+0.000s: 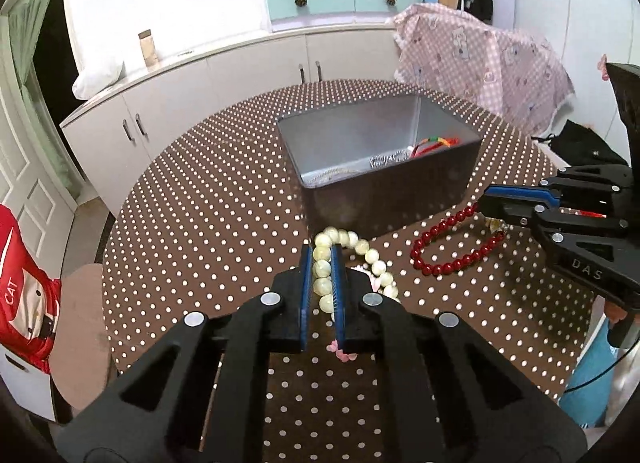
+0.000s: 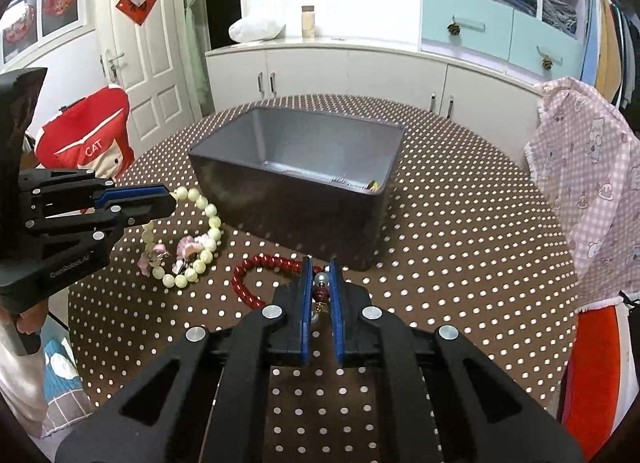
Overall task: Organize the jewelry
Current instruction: 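Grasp the pearl bracelet with the left tool while the right tool grasps a charm, then carry the pearl bracelet in the left tool while the right tool carries the red bead string to the box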
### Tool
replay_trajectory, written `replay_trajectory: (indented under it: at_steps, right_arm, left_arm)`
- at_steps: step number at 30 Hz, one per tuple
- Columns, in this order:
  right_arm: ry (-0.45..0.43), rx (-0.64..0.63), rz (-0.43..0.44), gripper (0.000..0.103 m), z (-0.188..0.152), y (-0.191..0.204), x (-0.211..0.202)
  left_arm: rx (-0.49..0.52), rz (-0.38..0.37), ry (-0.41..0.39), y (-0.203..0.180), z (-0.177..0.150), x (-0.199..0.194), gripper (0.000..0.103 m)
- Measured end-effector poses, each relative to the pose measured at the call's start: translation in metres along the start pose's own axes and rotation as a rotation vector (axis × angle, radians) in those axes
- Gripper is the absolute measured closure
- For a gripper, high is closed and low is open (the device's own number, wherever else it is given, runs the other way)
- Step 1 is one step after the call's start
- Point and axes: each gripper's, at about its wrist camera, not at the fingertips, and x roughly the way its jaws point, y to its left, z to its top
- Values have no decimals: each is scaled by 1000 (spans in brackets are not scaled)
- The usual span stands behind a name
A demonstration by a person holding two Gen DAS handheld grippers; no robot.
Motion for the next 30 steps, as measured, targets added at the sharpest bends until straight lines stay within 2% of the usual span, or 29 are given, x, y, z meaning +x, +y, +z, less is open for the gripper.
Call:
replay_trajectory:
  at_steps: [13,30]
  right_arm:
    - [-84,3,-33,96,17,-2,-22]
    - [-202,-28,-49,96,59,0,-47]
  left_arm:
    - [-94,-56,-66,10,22,-22,93]
    - [-118,-72,-132,8,56,-38,93]
